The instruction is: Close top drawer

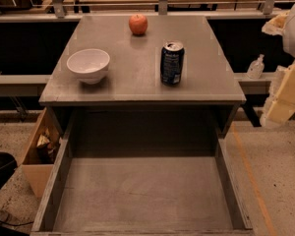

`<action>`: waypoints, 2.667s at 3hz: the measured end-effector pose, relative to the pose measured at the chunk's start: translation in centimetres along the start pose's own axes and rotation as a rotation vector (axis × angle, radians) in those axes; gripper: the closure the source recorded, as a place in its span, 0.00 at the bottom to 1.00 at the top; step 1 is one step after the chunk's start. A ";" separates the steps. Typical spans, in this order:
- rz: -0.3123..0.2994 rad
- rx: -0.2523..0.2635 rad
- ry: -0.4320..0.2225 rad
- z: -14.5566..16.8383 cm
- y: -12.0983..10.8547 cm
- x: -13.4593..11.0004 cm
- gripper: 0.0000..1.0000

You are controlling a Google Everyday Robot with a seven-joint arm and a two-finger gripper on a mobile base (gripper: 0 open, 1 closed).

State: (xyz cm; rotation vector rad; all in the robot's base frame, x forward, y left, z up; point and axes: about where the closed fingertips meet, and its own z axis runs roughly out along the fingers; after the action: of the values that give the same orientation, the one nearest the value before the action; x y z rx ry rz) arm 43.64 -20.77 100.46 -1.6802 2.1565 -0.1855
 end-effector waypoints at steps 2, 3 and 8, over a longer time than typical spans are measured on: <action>-0.008 0.008 0.044 -0.1 2.2 1.3 0.00; -0.019 0.041 0.166 -1.6 7.8 5.2 0.23; 0.070 -0.097 -0.064 4.1 22.2 19.7 1.00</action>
Offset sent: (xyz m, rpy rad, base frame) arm -0.0739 -0.0244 -0.0375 -0.1444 0.0335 -0.0357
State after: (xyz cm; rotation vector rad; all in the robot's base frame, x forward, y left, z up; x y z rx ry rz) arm 21.33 -33.01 84.64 -1.6360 2.2047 -0.0079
